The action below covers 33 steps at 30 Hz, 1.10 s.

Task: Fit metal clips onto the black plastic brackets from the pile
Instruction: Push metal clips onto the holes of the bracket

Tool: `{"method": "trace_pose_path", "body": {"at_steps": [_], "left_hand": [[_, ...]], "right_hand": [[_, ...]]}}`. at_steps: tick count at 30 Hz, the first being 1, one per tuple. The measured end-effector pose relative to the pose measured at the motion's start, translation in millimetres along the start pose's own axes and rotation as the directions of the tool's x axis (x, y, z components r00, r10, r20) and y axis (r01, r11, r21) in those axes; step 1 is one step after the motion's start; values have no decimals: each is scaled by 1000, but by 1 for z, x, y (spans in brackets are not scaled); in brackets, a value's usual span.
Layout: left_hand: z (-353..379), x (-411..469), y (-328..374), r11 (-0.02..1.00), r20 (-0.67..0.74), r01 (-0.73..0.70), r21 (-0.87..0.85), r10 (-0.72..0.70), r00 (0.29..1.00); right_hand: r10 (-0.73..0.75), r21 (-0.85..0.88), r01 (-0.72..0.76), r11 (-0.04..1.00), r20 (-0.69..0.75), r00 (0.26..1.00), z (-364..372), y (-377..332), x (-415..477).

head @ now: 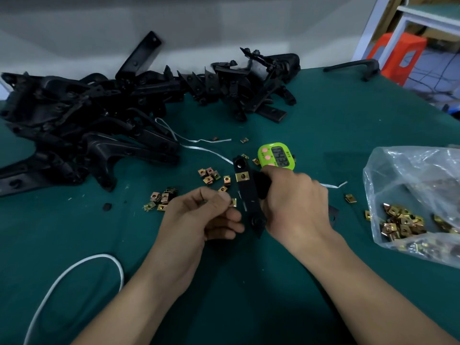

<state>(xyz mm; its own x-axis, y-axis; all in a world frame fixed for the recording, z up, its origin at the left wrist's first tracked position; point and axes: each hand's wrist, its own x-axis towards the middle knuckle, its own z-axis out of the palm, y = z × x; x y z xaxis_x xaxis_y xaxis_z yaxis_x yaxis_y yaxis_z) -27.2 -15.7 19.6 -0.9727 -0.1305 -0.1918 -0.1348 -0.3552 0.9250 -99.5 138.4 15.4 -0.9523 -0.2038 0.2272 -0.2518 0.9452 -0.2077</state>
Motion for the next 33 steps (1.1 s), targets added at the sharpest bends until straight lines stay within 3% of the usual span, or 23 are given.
{"method": "trace_pose_path", "body": {"at_steps": [8,15,25,33], "left_hand": [[2,-4,-2,994,83,104,-34,-101,991],[0,-4,-3,996,118,46,75,-55,992],[8,-8,-8,999,-11,18,49,-17,1000],[11,-9,-16,996,7,-12,83,11,1000]], "right_hand": [[-5,33,5,999,4,1000,-4,-3,-2],[8,3,-8,1000,-31,999,-3,-3,-3],[6,-117,-11,993,-44,999,1,-6,-1],[-26,-97,25,995,-4,1000,2,-9,-5]]}}
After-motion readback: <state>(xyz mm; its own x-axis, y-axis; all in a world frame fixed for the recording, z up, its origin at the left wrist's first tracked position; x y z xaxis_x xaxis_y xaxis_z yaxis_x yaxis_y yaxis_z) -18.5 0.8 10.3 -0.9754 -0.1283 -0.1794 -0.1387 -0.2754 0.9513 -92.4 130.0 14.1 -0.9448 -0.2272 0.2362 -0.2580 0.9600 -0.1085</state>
